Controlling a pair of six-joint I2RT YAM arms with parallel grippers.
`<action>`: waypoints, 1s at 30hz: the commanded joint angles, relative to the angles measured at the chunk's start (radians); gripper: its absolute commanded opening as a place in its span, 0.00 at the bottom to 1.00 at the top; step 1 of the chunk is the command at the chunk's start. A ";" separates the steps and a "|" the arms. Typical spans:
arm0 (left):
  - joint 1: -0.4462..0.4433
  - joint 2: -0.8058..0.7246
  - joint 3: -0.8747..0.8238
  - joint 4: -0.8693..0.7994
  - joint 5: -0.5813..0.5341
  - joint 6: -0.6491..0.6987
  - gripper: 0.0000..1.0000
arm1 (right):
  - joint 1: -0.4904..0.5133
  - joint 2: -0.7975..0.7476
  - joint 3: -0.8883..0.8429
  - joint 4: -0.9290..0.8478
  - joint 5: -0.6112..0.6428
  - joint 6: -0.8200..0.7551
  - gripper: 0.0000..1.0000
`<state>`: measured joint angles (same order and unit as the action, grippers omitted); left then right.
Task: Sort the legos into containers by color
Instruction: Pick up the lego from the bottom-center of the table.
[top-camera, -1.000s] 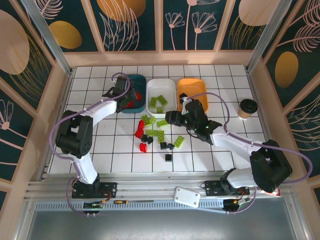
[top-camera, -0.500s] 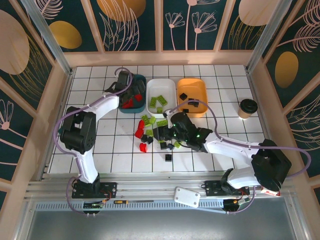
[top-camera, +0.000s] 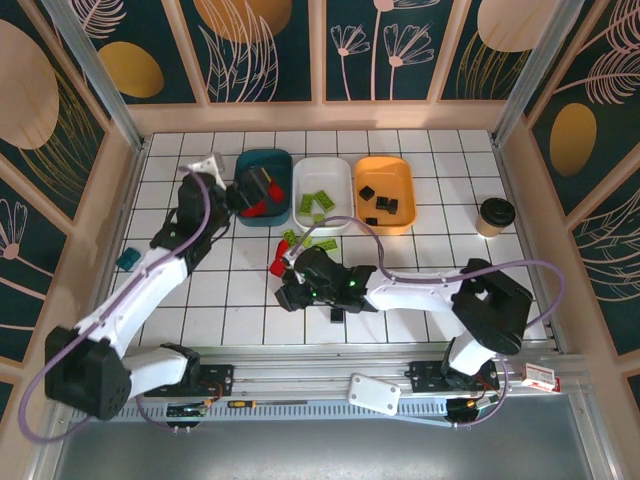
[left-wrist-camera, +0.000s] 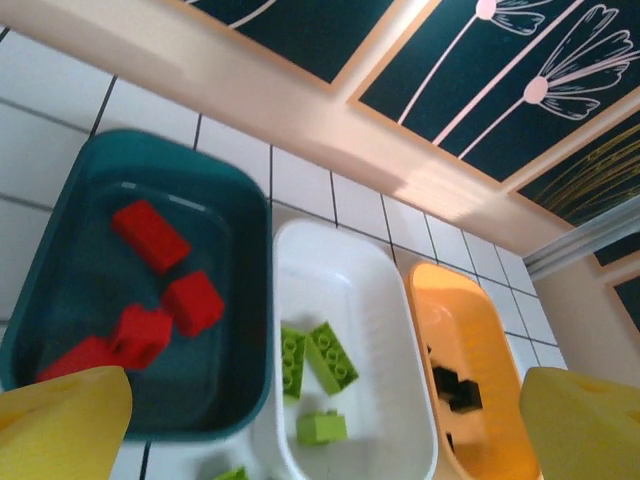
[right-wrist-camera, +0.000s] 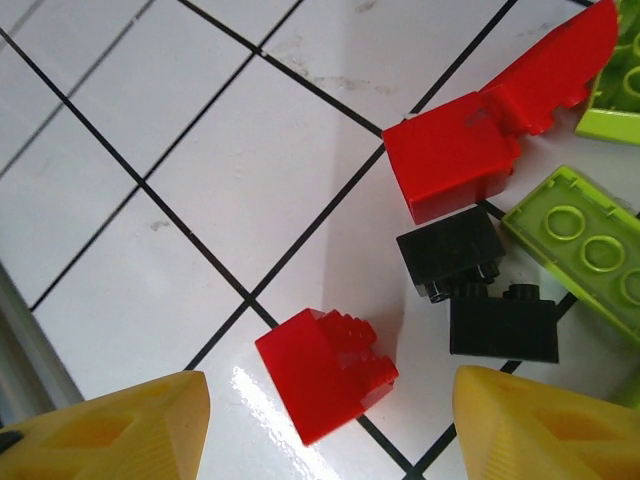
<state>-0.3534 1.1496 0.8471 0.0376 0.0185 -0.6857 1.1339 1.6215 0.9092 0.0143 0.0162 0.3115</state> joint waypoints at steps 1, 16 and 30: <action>0.002 -0.116 -0.116 -0.030 0.018 -0.034 0.98 | 0.007 0.043 0.058 -0.037 0.054 -0.050 0.65; 0.003 -0.307 -0.256 -0.164 -0.017 -0.040 0.98 | 0.023 0.140 0.109 -0.082 -0.028 -0.086 0.39; 0.002 -0.397 -0.262 -0.224 -0.110 -0.046 0.98 | -0.168 0.038 0.242 0.013 -0.098 -0.099 0.09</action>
<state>-0.3534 0.7864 0.5953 -0.1547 -0.0521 -0.7155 1.0290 1.7061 1.0653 -0.0456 -0.0731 0.2279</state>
